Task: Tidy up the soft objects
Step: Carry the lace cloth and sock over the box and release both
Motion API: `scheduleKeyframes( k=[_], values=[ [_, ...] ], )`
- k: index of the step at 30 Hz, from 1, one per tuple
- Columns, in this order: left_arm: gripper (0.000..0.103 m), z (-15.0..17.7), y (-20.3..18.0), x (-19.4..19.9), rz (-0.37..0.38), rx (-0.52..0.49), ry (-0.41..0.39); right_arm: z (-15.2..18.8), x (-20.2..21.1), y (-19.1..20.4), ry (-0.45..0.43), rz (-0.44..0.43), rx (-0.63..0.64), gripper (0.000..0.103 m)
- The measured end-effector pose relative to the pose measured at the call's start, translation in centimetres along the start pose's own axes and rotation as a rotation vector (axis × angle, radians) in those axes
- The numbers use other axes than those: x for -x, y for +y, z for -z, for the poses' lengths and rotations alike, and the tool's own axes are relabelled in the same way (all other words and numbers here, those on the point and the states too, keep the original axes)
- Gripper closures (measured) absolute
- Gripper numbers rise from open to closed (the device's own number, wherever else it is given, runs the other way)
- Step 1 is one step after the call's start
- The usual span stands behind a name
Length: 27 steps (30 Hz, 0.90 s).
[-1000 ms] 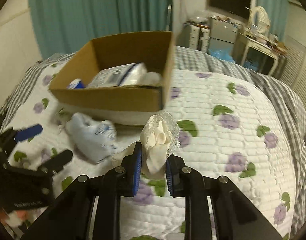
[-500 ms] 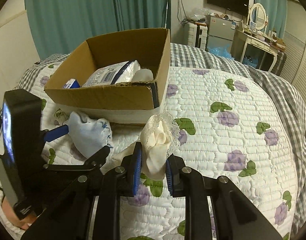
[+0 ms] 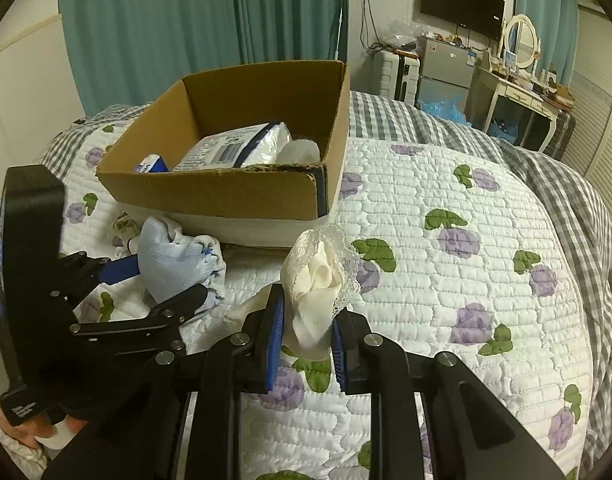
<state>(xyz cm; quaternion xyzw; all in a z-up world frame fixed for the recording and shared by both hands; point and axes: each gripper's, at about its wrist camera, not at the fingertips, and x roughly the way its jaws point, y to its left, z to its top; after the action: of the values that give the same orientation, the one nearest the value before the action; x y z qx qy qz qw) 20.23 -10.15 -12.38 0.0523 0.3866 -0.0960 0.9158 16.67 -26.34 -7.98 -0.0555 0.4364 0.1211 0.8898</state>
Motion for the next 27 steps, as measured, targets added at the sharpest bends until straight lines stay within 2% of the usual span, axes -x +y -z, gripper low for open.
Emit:
scheduleKeyframes(
  k=[7,16,22,27],
  values=[
    [0.047,0.6,1.1,3.4,0.036,0.023,-0.045,0.0,1.2,0.8,-0.029,0.032,0.038,0.082],
    [0.047,0.7,3.0,9.4,0.068,0.019,-0.132,-1.1,4.3,2.4,-0.116,0.053,0.106,0.083],
    [0.047,-1.2,3.4,13.1,0.07,-0.001,-0.195,-3.9,7.2,2.8,-0.2,0.058,0.129,0.083],
    [0.047,-3.5,3.5,16.2,0.04,-0.032,-0.281,-7.6,10.0,2.3,-0.279,0.048,0.118,0.083]
  ],
)
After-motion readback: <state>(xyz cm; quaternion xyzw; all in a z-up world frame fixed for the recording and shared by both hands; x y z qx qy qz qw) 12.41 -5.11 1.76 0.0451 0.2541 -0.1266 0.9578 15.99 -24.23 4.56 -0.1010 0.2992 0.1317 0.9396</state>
